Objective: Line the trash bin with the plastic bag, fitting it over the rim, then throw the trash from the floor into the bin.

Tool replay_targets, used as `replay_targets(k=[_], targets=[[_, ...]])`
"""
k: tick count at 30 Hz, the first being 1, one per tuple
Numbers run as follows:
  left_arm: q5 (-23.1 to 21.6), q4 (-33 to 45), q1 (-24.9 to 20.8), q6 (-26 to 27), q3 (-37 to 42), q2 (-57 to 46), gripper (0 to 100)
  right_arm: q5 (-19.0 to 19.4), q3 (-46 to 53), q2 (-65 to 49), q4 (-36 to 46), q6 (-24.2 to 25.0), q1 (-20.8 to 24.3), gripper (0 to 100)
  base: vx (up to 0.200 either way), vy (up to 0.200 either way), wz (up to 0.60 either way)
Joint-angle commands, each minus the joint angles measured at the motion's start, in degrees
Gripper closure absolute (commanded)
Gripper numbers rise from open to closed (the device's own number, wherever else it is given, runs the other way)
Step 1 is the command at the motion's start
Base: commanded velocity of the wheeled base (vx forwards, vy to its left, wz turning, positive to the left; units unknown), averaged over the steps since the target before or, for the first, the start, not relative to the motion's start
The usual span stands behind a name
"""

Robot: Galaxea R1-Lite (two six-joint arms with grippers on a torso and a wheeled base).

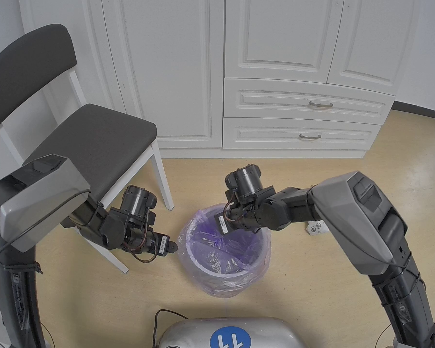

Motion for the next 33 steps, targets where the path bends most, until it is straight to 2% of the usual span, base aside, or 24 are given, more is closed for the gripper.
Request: replay_targets(k=[1,2,3,5,9,12,19,21,23,24,26,28,29,33], targets=[[0.33,-9.06,-1.79,-2.21,11.85,-10.54,0,-1.79,-4.97,7.84,3.67,-0.27,3.00,100,0.000,0.000,0.00],[0.33,-9.41,-1.79,-2.21,12.11,-10.63,0,-1.88,-4.97,7.93,3.75,-0.27,3.00,100,0.000,0.000,0.00],[0.24,-13.90,-1.79,-2.30,15.54,-11.68,0,-2.06,-4.97,8.98,4.19,-0.27,3.08,100,0.000,0.000,0.00],[0.07,-18.73,-1.71,-2.38,17.47,-12.12,0,-2.06,-4.97,9.95,4.37,-0.27,3.08,100,0.000,0.000,0.00],[0.50,-24.53,-2.32,-2.12,20.20,-13.70,0,-2.06,-4.97,11.18,4.37,-0.27,3.08,100,0.000,0.000,0.00],[-0.02,-24.79,-1.97,-2.03,20.81,-15.99,0,-1.97,-4.97,11.62,4.72,-0.27,3.08,100,0.000,0.000,0.00],[-0.11,-24.88,-0.56,-1.94,20.55,-17.22,0,-0.91,-4.97,8.72,12.19,-0.27,3.26,100,0.000,0.000,0.00],[-0.20,-24.88,0.05,-1.94,20.37,-17.22,0,1.02,-4.73,6.78,12.72,-0.27,3.26,100,0.000,0.000,0.00],[-0.29,-24.88,0.49,-1.94,20.37,-17.13,0,5.24,-1.56,4.85,12.02,-0.53,3.26,100,0.000,0.000,0.00],[-0.73,-24.88,0.75,-1.94,20.29,-17.13,0,9.11,0.98,3.53,11.58,-0.88,3.26,100,0.000,0.000,0.00],[-1.17,-24.88,0.93,-1.94,20.64,-17.22,0,14.20,4.94,1.16,10.70,-2.64,3.17,100,0.000,0.000,0.00],[-1.17,-24.88,0.93,-1.94,20.64,-17.22,0,14.20,4.94,1.16,10.70,-2.64,3.17,100,0.000,0.000,0.00],[-1.25,-24.88,0.93,-1.94,20.81,-17.22,0,20.53,12.15,-1.74,7.36,-8.36,2.38,100,0.000,0.000,0.00],[-1.87,-24.88,0.84,-1.94,20.90,-17.04,0,26.24,20.41,-2.80,0.59,-12.57,1.24,100,0.000,0.000,0.00]])
